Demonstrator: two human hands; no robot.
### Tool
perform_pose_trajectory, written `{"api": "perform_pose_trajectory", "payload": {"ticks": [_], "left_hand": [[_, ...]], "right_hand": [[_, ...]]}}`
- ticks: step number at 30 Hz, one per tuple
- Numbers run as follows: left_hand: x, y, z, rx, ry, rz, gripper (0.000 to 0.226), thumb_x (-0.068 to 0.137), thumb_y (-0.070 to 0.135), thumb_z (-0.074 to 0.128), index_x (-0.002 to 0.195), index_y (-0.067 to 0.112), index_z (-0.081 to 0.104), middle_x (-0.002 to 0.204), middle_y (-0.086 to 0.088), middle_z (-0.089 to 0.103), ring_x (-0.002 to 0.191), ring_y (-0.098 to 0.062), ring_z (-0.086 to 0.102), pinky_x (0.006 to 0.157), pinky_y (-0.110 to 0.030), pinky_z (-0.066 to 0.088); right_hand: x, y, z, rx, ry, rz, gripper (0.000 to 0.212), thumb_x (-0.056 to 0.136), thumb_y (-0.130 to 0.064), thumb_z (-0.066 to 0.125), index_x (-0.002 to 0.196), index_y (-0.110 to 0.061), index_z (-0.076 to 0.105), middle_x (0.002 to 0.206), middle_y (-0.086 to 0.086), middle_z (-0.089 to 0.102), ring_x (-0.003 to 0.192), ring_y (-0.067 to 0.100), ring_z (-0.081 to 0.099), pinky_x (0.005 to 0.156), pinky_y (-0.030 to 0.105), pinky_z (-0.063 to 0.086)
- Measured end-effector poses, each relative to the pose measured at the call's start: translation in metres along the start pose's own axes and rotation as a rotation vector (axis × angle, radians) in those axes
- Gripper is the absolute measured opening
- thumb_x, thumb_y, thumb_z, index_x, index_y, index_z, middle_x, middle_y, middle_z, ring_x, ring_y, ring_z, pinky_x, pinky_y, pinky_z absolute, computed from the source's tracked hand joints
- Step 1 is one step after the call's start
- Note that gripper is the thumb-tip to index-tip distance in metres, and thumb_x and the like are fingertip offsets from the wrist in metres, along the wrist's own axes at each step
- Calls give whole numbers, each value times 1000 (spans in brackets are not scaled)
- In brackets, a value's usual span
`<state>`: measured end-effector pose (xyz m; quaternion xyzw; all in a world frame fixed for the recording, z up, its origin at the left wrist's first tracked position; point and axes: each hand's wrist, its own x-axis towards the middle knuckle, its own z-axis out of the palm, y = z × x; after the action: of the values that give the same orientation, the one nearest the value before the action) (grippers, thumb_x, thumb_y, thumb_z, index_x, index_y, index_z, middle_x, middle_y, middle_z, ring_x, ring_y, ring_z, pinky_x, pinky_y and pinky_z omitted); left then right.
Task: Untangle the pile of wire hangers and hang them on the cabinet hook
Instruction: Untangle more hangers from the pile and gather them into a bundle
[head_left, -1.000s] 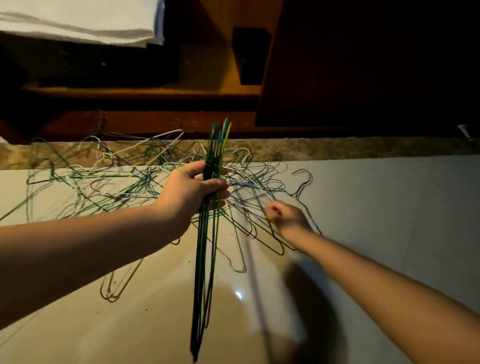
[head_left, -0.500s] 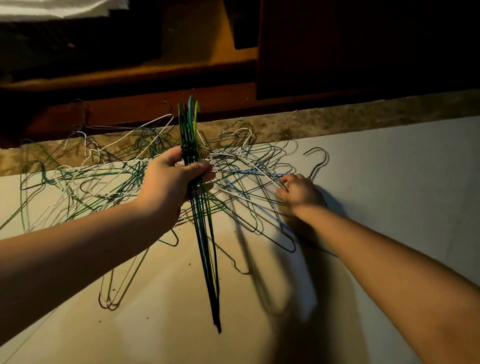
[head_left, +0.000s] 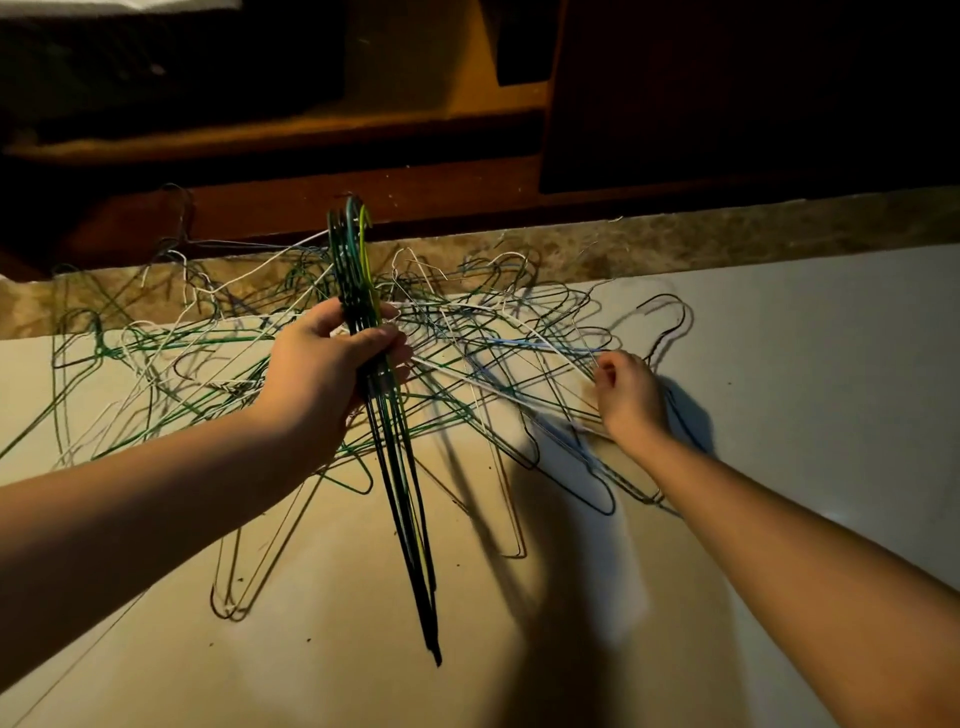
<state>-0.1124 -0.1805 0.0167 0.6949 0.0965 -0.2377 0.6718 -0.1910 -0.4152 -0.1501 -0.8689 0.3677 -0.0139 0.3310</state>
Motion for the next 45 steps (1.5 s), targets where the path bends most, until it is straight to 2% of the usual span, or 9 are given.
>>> {"api": "perform_pose_trajectory", "payload": {"ticks": [5,10,12,18,21,28,36,41,45], "left_hand": [[3,2,-5,-27,-18,14,17,90,-2,49,92,13,58,89,-8,64,77,-16,66,64,-24,58],[1,3,-12,-13,-32,28,17,91,-1,49,94,13,59,92,-8,64,78,-16,66,63,-22,58],[-1,3,-15,-10,-33,34,18,91,-1,49,94,14,59,90,-8,64,78,-16,66,62,-22,57],[-9,3,-23,15,-41,45,19,91,0,50,94,15,60,94,-7,64,80,-16,67,62,-22,58],[-14,6,-24,-13,-48,23,19,90,-1,49,94,15,59,94,-8,64,80,-16,66,62,-22,58],[-28,21,-20,-117,-60,22,15,90,-2,49,92,11,57,84,-8,60,73,-18,62,56,-20,56],[-46,49,-22,-142,-86,106,17,89,-6,50,89,10,55,80,-10,58,67,-19,60,58,-24,55],[-60,62,-35,-161,-157,133,17,87,-9,51,86,8,52,77,-8,56,67,-19,58,60,-24,54],[-69,59,-42,-184,-176,98,21,85,-13,52,81,8,52,76,-9,56,69,-19,59,59,-22,54]], "right_hand": [[-5,-4,-7,225,61,35,13,94,-17,51,98,-11,61,92,4,60,81,18,52,67,24,36],[-9,-4,-17,482,80,81,10,92,-14,54,88,-20,60,72,-6,56,65,13,51,63,29,47],[-11,-6,-23,591,78,114,12,92,-11,54,85,-18,59,68,-5,54,59,10,47,58,23,45],[-20,-14,-39,987,96,206,17,90,-3,54,81,-16,58,70,-1,52,52,3,45,51,14,43],[-24,-27,-53,1142,91,227,17,92,-1,51,82,-13,58,70,0,51,57,6,46,52,12,43],[-15,-68,-80,1319,73,186,16,92,-2,51,81,-12,56,69,-1,51,61,6,47,57,15,41],[-58,-131,-112,1151,-10,124,12,90,0,54,83,-10,59,71,3,54,59,10,50,56,18,46],[-121,-169,-104,950,-194,166,10,90,-5,54,86,-11,62,74,3,56,60,10,49,55,22,42],[-166,-189,-88,1028,-350,214,11,89,-3,53,86,-11,61,71,1,54,60,8,47,52,18,41]]}}
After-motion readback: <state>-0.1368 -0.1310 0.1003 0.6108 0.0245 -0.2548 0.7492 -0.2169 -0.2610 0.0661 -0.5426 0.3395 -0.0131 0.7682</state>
